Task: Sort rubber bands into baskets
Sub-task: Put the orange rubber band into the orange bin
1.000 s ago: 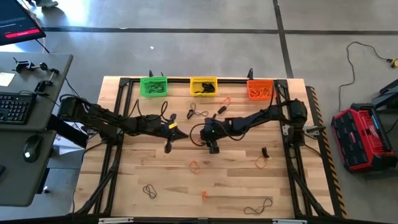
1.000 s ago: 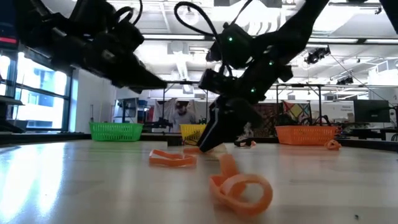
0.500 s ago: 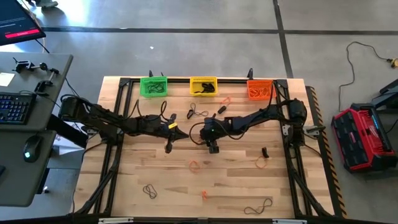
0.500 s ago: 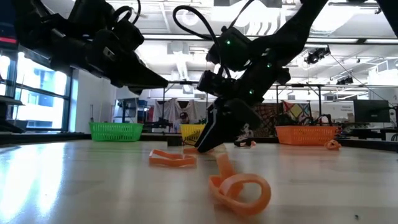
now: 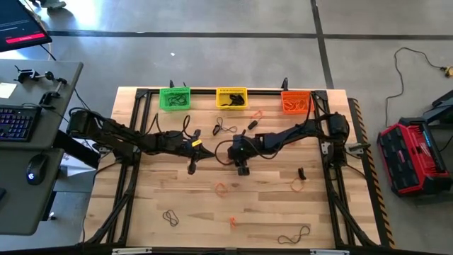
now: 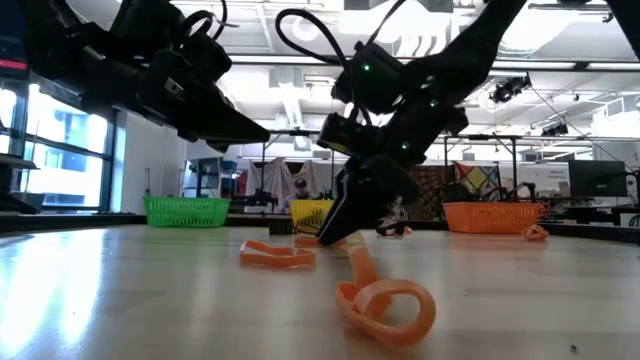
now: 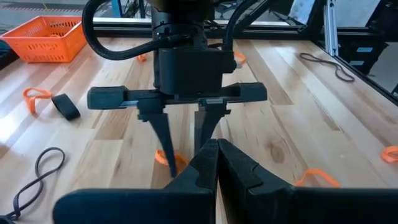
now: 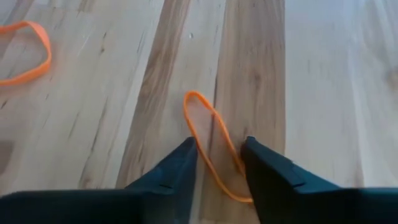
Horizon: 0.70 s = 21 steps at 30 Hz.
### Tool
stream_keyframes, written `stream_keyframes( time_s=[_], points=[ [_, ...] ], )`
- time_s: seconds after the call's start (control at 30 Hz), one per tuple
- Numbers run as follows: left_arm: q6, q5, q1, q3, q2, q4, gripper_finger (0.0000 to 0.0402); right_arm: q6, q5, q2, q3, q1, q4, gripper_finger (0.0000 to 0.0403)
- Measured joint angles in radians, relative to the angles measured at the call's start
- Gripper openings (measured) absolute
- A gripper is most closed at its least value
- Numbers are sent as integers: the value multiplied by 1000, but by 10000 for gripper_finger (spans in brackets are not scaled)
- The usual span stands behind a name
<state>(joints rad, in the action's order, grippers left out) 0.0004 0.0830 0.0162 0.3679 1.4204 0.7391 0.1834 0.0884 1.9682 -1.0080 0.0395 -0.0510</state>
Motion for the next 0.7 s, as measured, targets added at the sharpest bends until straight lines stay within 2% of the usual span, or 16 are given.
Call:
stream_keyframes(
  time_s=[0.2,0.27,0.57,0.7],
  points=[
    [-7,0,0,0,0,0,0,9,11,0,0,-1,10,24],
    [-7,-1,0,0,0,0,0,9,10,0,0,-3,11,7],
    [12,0,0,0,0,-1,0,-18,-21,-4,-53,-23,91,2],
    [23,0,0,0,0,-1,0,-26,-28,-49,-75,-28,197,0]
  ],
)
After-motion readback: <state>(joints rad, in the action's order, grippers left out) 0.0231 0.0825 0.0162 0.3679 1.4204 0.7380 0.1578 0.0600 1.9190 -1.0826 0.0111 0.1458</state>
